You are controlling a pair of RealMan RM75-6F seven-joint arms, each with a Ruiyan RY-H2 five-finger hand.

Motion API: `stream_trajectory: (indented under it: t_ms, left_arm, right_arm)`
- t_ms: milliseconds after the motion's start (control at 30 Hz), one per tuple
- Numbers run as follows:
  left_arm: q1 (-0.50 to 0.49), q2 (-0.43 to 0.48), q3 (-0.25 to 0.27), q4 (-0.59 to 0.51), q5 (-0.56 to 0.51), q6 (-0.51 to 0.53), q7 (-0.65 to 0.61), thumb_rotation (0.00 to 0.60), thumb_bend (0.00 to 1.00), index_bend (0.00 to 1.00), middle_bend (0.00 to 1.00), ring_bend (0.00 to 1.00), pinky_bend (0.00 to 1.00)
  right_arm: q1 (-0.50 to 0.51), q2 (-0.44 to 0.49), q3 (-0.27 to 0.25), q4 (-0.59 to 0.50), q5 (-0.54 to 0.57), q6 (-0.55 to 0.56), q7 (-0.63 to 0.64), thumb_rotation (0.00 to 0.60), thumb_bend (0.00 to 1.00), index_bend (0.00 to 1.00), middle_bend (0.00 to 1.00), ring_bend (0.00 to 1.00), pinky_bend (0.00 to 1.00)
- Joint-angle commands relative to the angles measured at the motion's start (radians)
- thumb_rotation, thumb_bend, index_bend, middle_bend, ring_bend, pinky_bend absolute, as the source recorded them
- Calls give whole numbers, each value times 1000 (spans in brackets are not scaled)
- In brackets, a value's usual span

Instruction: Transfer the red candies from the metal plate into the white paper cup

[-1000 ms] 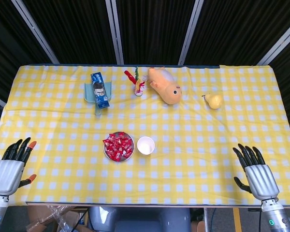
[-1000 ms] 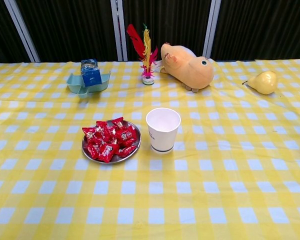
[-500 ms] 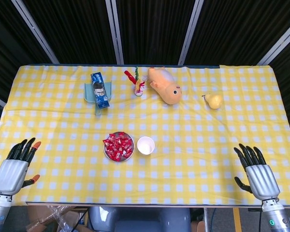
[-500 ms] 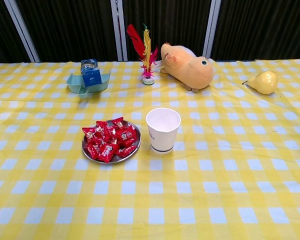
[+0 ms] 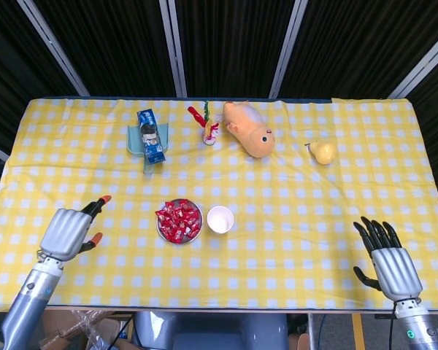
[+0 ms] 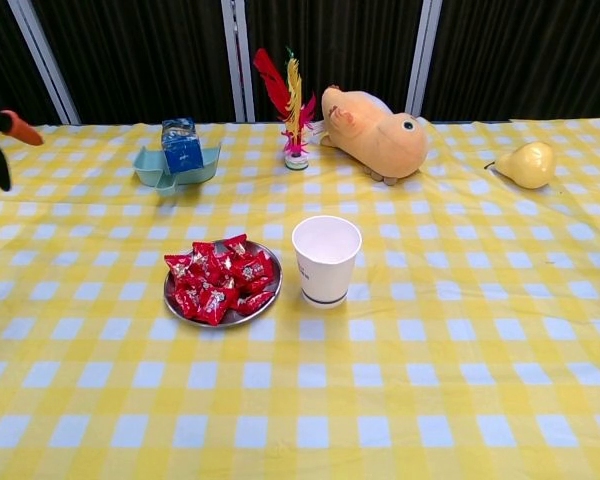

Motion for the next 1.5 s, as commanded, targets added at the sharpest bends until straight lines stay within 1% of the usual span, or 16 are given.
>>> stream_trajectory:
  t_ms: [33, 133, 167, 233, 300, 367, 467, 533, 567, 633, 733, 1000, 1267, 1367, 1500]
  left_arm:
    - [-149, -65, -75, -57, -205, -147, 183, 600, 345, 170, 318, 835, 943]
    - [-231, -109, -93, -54, -343, -184, 296, 600, 325, 136, 276, 835, 943]
    - [-261, -128, -97, -48, -392, -188, 337, 600, 298, 119, 255, 830, 943]
    - [-318, -166, -102, -35, -488, -187, 409, 600, 212, 102, 213, 798, 933]
    - [-361, -198, -102, -21, -563, -183, 455, 600, 169, 100, 191, 779, 925]
    - [-398, -230, -101, -6, -624, -173, 485, 600, 160, 99, 179, 784, 924]
    - [-455, -278, -87, 23, -710, -160, 531, 600, 153, 91, 154, 788, 922]
    - [-487, -302, -78, 41, -754, -158, 549, 600, 168, 89, 143, 787, 920]
    - [-497, -309, -76, 46, -766, -157, 552, 600, 179, 89, 143, 787, 920]
    - [-524, -330, -71, 62, -794, -155, 558, 600, 244, 98, 146, 789, 920]
    - [-556, -359, -65, 87, -816, -151, 555, 600, 288, 132, 158, 794, 920]
    - [-618, -414, -43, 140, -856, -125, 554, 600, 292, 176, 197, 800, 925]
    - [-638, -425, -21, 164, -886, -92, 545, 600, 292, 186, 196, 800, 925]
    - [-648, -433, -13, 180, -898, -91, 540, 600, 292, 209, 203, 800, 925]
    - [-659, -449, 0, 202, -906, -87, 539, 600, 295, 265, 255, 806, 932]
  right_arm:
    - [1, 4, 4, -4, 10, -5, 13, 600, 341, 0, 0, 0, 1]
    - [4, 8, 7, -7, 16, -11, 26, 600, 341, 0, 0, 0, 1]
    - [5, 9, 7, -7, 18, -13, 29, 600, 341, 0, 0, 0, 1]
    - [7, 11, 7, -9, 19, -17, 36, 600, 341, 0, 0, 0, 1]
    - [8, 12, 7, -10, 19, -19, 43, 600, 341, 0, 0, 0, 1]
    - [9, 14, 7, -11, 19, -21, 49, 600, 341, 0, 0, 0, 1]
    - [10, 17, 8, -13, 21, -23, 61, 600, 341, 0, 0, 0, 1]
    - [11, 19, 8, -14, 22, -25, 68, 600, 341, 0, 0, 0, 1]
    - [11, 20, 8, -15, 23, -26, 70, 600, 341, 0, 0, 0, 1]
    - [12, 21, 9, -16, 23, -27, 75, 600, 341, 0, 0, 0, 1]
    - [11, 23, 8, -17, 22, -26, 80, 600, 341, 0, 0, 0, 1]
    - [12, 25, 9, -19, 22, -25, 93, 600, 341, 0, 0, 0, 1]
    - [13, 27, 8, -19, 20, -26, 102, 600, 341, 0, 0, 0, 1]
    - [13, 27, 9, -19, 19, -24, 102, 600, 341, 0, 0, 0, 1]
    - [12, 26, 10, -19, 23, -24, 103, 600, 341, 0, 0, 0, 1]
